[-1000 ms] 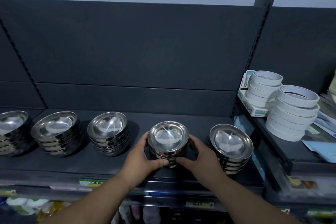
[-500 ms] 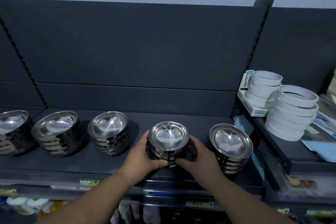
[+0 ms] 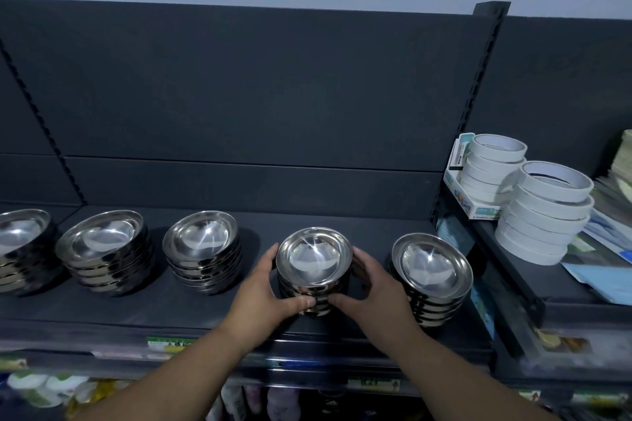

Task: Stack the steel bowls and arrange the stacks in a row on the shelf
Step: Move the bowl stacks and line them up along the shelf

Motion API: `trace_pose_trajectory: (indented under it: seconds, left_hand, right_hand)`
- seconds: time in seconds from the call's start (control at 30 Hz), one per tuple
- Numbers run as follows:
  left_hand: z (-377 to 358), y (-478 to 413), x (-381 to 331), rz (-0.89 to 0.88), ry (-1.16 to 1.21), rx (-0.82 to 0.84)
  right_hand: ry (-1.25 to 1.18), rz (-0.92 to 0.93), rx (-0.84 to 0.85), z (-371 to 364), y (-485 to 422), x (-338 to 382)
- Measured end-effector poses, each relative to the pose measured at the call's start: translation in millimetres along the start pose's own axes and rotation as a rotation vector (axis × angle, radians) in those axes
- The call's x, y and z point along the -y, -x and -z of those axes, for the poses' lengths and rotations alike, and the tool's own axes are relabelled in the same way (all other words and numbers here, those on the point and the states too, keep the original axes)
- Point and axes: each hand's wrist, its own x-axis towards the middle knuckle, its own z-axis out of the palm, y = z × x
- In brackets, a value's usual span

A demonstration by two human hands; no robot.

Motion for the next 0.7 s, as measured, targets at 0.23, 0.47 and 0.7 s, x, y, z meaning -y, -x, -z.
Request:
trace_pose_trajectory:
  seconds: [0.23,0.47,0.7]
  left_hand:
    - [5,2,-5,-0.004,0.016,0.011]
    - [8,1,-13,-0.037,0.047,0.01]
    - [8,0,-11,-0.034,0.061,0.053]
  right_hand:
    - [0.019,-0.002,0.006,1,1,2]
    - [0.029,-0.001,-0.002,1,1,5]
    - [0.059,-0.003,0.005,0,5,0]
